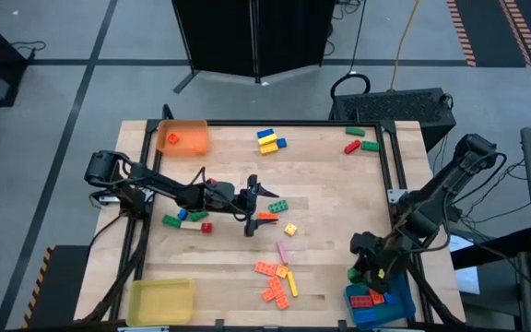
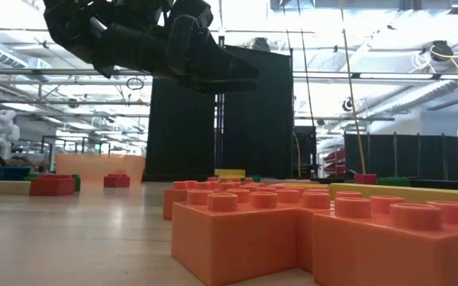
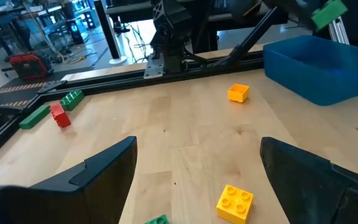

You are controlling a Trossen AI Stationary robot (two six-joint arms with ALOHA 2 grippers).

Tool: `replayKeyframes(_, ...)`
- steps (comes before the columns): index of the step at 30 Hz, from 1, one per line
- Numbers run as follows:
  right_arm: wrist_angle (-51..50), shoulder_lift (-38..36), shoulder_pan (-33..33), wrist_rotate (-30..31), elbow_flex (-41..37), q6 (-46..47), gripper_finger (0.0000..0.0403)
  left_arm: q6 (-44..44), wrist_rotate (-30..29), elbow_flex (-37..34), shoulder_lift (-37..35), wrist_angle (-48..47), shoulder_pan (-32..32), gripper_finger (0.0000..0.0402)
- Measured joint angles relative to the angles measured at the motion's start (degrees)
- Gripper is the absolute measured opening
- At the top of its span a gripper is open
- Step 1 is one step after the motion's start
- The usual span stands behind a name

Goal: Sort blocks by size
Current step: Put the green 8 stud game piece into the blue bin

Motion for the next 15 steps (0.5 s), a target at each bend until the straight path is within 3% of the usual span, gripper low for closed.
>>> replayKeyframes(7,2.08,0.01,3.48,0.39,0.0,2.6,0.0155,0.97,0.0,0.0,0.0,0.02,-0.02,0.0341)
replayKeyframes(15,2.38,0.81,7.42,4.82,0.0,8.19,0.0155,0.99,0.0,0.0,0.0,0.03,-0.04,0.0341)
